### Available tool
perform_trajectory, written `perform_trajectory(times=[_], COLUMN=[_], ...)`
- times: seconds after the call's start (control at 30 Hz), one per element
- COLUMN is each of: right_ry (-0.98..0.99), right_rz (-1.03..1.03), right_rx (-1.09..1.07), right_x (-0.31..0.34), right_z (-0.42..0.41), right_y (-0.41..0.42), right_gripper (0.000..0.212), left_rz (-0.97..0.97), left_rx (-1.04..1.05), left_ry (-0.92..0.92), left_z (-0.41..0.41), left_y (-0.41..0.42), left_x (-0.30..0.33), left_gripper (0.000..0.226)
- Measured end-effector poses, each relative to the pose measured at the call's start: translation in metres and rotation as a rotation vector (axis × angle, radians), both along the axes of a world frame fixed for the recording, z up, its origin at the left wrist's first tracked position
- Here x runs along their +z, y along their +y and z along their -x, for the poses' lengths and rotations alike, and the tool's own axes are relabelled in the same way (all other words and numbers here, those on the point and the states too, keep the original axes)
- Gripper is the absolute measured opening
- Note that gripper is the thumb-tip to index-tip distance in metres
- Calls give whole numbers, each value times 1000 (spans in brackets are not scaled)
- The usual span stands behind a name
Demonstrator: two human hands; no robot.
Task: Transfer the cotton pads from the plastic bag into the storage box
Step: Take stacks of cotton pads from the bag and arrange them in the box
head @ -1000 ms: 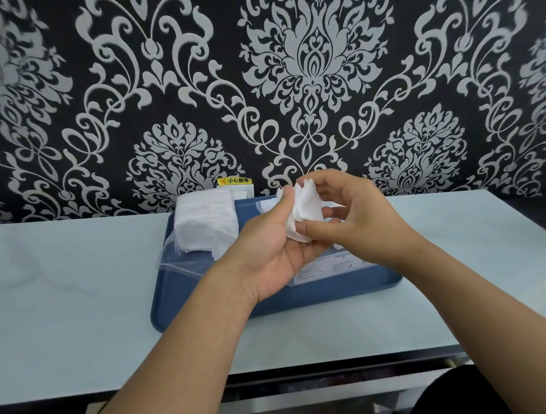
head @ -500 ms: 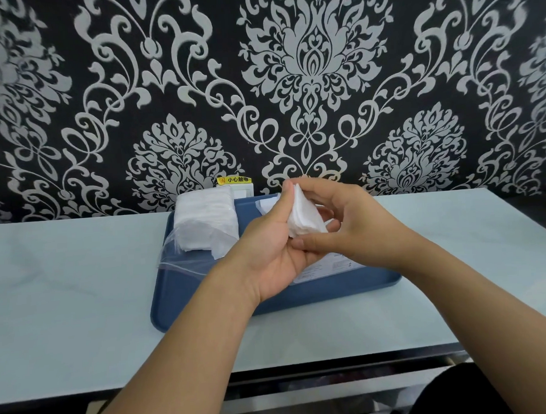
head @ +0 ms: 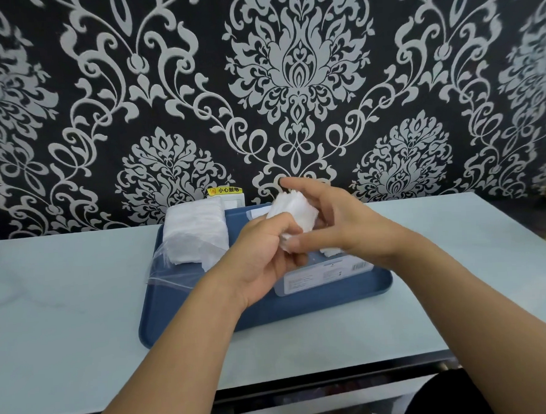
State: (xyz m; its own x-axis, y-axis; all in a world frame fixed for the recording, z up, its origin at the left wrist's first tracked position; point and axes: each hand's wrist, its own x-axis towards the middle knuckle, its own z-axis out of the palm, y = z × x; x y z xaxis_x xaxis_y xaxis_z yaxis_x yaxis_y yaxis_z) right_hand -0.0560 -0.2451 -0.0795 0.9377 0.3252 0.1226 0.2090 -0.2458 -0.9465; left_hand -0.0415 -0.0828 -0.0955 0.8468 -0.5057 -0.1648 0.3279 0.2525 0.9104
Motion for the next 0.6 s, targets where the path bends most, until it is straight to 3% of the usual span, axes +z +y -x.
perform_trajectory(times=[0.1,0.27,0.37,0.5,0.6], right_ry=[212,187,171,226,249], right_rz=[-214,-66,-92,-4,-48], right_rx=[-36,-41,-257,-395,-485], right_x=[1,-7,-8,-7,1], right_z=[-6,-5,-11,-21,-26], right_y=[-12,-10,-12,-17,-20], right_gripper=[55,18,21,39,32], left_rz=[-103,-163,-301,-502,-640], left_rx=[-23,-94,32,244,384], left_ry=[-19,-34,-70,-290,-476], left_z=[-4,-8,-10,-20,-20], left_y=[0,-5,-9,-11,-12], left_x=[-1,0,-3,-17,-19], left_gripper=[37,38,16,13,19])
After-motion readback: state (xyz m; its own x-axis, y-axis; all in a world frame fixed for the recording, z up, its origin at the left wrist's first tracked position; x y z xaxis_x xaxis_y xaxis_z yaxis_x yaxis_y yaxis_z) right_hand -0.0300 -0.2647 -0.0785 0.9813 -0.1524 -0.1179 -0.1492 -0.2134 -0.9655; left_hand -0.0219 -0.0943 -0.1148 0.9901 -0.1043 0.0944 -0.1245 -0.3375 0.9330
